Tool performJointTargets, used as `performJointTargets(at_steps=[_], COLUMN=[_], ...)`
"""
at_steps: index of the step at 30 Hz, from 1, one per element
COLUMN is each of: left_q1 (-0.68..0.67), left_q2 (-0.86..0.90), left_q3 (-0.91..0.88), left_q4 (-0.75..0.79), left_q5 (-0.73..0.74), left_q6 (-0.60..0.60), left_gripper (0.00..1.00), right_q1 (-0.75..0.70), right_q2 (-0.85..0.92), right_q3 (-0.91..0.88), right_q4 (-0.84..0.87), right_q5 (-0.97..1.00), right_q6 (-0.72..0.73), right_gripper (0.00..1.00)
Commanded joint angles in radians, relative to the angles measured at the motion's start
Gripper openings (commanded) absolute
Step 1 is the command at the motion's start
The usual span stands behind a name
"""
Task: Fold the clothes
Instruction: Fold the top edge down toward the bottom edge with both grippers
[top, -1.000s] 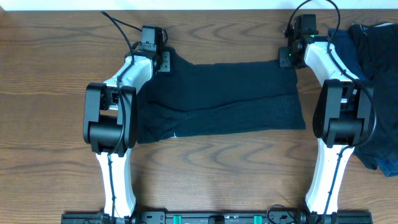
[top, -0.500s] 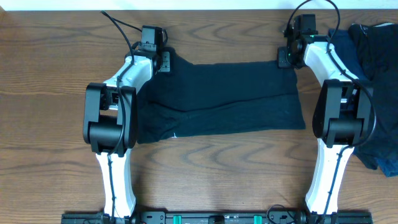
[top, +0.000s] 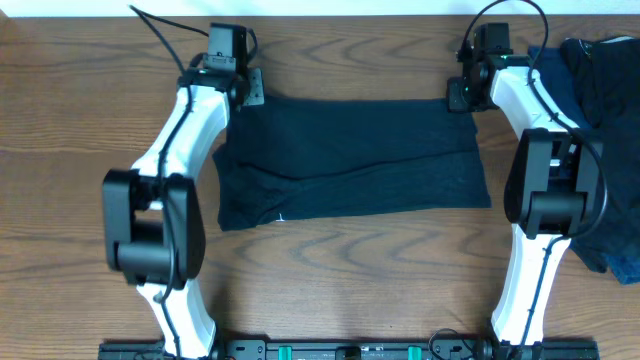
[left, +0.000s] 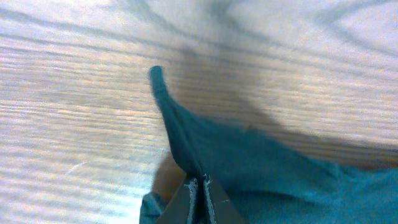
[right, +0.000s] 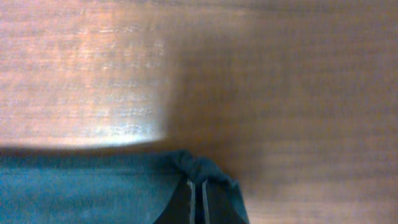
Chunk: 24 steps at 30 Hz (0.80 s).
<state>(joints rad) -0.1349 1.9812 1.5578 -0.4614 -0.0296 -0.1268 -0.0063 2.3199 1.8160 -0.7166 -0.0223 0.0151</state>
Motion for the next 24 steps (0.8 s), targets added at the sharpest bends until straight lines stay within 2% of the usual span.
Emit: performJointTargets(at_steps=[1,4,9,13,24], left_q1=[0.005,0.005,0.005,0.005,0.004], left_q2=[-0.058,-0.107,-0.15,-0.158,-0.167], left_q3=[-0.002,-0.002,-0.002,-0.002,-0.002], left_q4=[-0.06,-0.192,-0.405,-0.542,-0.733], left_q5=[-0.005,-0.005,-0.005,-0.005,0.019], left_q6=[-0.01,-0.033,-0.16,-0.192,-0.262], left_gripper=[0.06,0.06,0.06,0.06,0.06], right_q1=[-0.008,-0.008,-0.008,-0.008,-0.008], right_q2=[-0.117,-0.167,-0.227,-0.233,-0.233], right_q3=[-0.004,-0.004,-0.004,-0.004,-0.045], right_q4=[-0.058,-0.164,-0.346,-0.472,-0.676], right_q5=[-0.025,-0.054,-0.061,-0.061,-0.064], right_q6=[0.036,0.037,0.069,0.078,0.105], right_gripper=[0.01,0.01,0.01,0.01,0.01])
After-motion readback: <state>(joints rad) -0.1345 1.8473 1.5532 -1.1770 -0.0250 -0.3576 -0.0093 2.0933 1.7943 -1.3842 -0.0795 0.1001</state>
